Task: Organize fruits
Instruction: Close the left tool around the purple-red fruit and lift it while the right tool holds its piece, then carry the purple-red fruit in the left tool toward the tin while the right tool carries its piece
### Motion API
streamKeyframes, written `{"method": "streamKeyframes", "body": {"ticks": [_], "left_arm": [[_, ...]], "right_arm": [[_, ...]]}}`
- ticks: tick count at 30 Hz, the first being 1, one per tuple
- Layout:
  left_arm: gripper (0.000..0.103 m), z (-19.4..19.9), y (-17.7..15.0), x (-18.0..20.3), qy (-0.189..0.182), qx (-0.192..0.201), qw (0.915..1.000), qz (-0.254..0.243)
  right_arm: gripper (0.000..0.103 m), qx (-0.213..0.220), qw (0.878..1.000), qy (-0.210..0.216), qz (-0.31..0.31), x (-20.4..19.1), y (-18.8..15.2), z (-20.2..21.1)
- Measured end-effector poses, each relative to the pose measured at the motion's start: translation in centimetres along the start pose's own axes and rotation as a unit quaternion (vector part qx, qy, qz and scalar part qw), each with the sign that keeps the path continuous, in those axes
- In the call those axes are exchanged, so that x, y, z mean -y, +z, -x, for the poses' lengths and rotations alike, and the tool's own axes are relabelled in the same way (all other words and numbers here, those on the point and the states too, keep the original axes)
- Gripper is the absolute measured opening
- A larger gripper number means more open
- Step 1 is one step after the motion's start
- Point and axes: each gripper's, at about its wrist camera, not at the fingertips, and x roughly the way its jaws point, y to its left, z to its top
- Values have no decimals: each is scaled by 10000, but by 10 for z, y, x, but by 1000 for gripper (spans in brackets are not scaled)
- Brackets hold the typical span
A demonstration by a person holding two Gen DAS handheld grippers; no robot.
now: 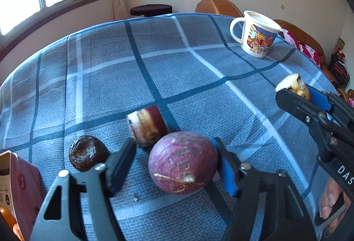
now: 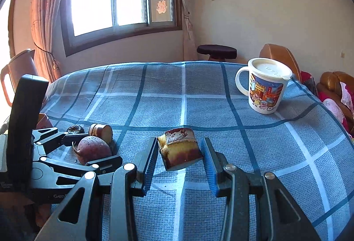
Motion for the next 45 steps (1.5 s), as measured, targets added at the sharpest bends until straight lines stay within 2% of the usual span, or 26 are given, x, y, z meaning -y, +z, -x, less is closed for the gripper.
{"method": "streamKeyframes", "body": {"ticks": [5,14,22,45], "left_arm": [[55,11,-8,0,-156,122,9998,52],[55,44,-19,-2,116,797,9967,111],[55,56,-22,-10,226,1098,9932,319],[55,93,-43,-3,550,1881,9803,228]], "right_arm": [[42,85,9999,-93,114,-5,-1,4],[42,600,9981,38,146,-5,-2,23],[42,937,9953,96,217,-10,-5,36],[42,1230,9917,232,299,-27,-13,53]]}}
